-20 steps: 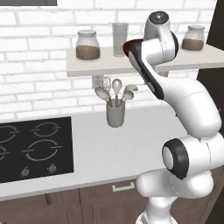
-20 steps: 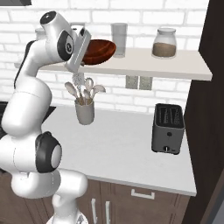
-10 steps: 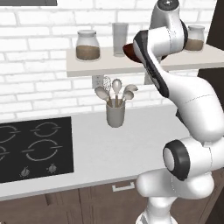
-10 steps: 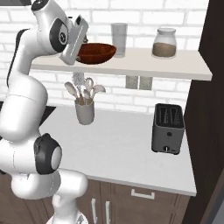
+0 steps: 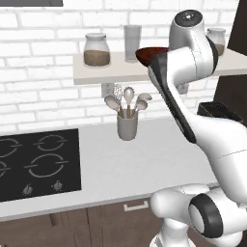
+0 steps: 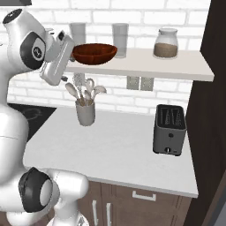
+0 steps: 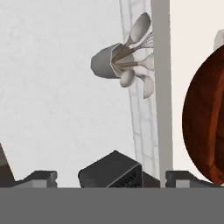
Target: Pick up the bowls on the counter and stack them on top of one another in the open cabinet. Place the smaller bowl on top of the larger bowl.
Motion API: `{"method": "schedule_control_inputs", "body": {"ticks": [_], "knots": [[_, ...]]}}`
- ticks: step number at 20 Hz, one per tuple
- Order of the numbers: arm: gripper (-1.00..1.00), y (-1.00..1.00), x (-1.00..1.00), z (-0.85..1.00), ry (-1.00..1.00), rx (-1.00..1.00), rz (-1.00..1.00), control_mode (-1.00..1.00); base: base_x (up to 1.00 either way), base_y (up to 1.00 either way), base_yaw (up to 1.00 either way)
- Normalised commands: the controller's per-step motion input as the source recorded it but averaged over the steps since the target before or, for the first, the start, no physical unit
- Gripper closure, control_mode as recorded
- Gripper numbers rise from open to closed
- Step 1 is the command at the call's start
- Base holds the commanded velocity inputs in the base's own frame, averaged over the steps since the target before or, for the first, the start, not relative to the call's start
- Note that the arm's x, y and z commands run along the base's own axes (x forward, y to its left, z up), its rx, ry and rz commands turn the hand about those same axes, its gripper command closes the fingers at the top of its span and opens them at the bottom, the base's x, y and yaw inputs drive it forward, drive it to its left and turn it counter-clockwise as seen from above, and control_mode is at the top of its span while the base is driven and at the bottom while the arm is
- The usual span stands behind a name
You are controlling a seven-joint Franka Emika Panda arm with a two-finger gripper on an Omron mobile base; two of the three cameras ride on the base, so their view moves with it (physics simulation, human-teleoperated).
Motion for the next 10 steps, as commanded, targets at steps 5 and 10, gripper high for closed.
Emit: {"method": "schedule_control_inputs", "body": {"ticks": [5,10], "knots": [[-1.0,0.69,-1.0,-1.0,0.13,-0.35,0.03,-1.0,0.0,0.0,0.0],[-1.0,0.99,-0.97,-1.0,0.07,-0.38,0.07,-1.0,0.0,0.0,0.0]]}}
